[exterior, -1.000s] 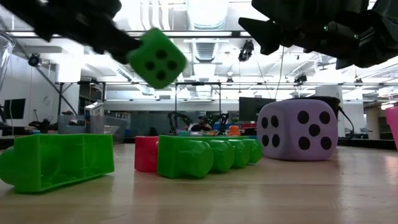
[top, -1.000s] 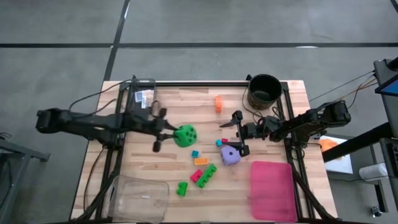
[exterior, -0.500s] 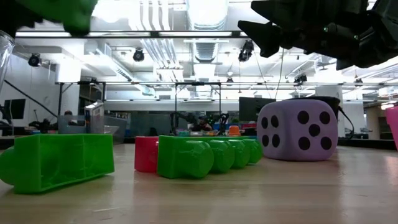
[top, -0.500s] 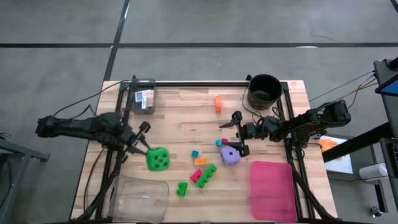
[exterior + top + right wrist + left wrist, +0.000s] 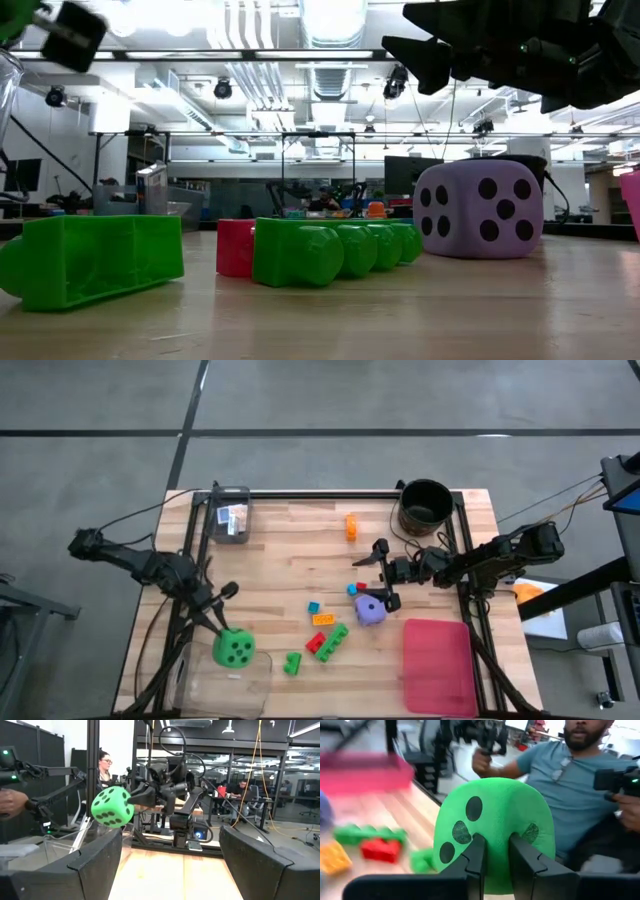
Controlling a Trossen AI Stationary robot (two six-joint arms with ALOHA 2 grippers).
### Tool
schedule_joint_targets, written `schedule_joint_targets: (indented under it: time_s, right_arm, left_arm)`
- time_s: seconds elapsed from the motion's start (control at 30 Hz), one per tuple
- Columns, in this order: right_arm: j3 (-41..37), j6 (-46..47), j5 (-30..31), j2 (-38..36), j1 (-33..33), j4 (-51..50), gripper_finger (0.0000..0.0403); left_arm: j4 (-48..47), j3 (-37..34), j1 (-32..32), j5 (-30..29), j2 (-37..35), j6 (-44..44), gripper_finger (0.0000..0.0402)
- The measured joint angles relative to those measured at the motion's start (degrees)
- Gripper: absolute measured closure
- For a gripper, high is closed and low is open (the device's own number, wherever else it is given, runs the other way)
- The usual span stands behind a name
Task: Pick & Place Toys
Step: Put the green die into the transparent bin, then put the purple die into the transparent bin
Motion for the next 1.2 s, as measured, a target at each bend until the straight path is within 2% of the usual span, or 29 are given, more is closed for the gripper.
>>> schedule_joint_targets:
  time_s: [0.27,0.63,0.7,1.0,1.2]
  right_arm:
    - [0.0,0.2,0.1,0.0,0.0,-0.3,0.0072]
    - [0.0,0.6,0.3,0.0,0.0,-0.6,0.0072]
    - [0.0,0.6,0.4,0.0,0.0,-0.6,0.0072]
    - [0.0,0.6,0.4,0.0,0.0,-1.1,0.0072]
    - [0.0,0.6,0.4,0.0,0.0,-1.1,0.0072]
  left_arm:
    - [3.0,-4.6,-6.9,-1.1,4.6,-8.8,0.036]
    - [6.3,-6.1,-9.0,-1.6,10.3,-10.3,0.0382]
    - [6.1,-6.1,-8.9,-1.7,10.8,-10.3,0.0369]
    - [6.0,-6.1,-8.9,-4.3,11.2,-10.4,0.0257]
    - [6.2,-6.1,-9.0,-5.7,11.2,-10.3,0.0227]
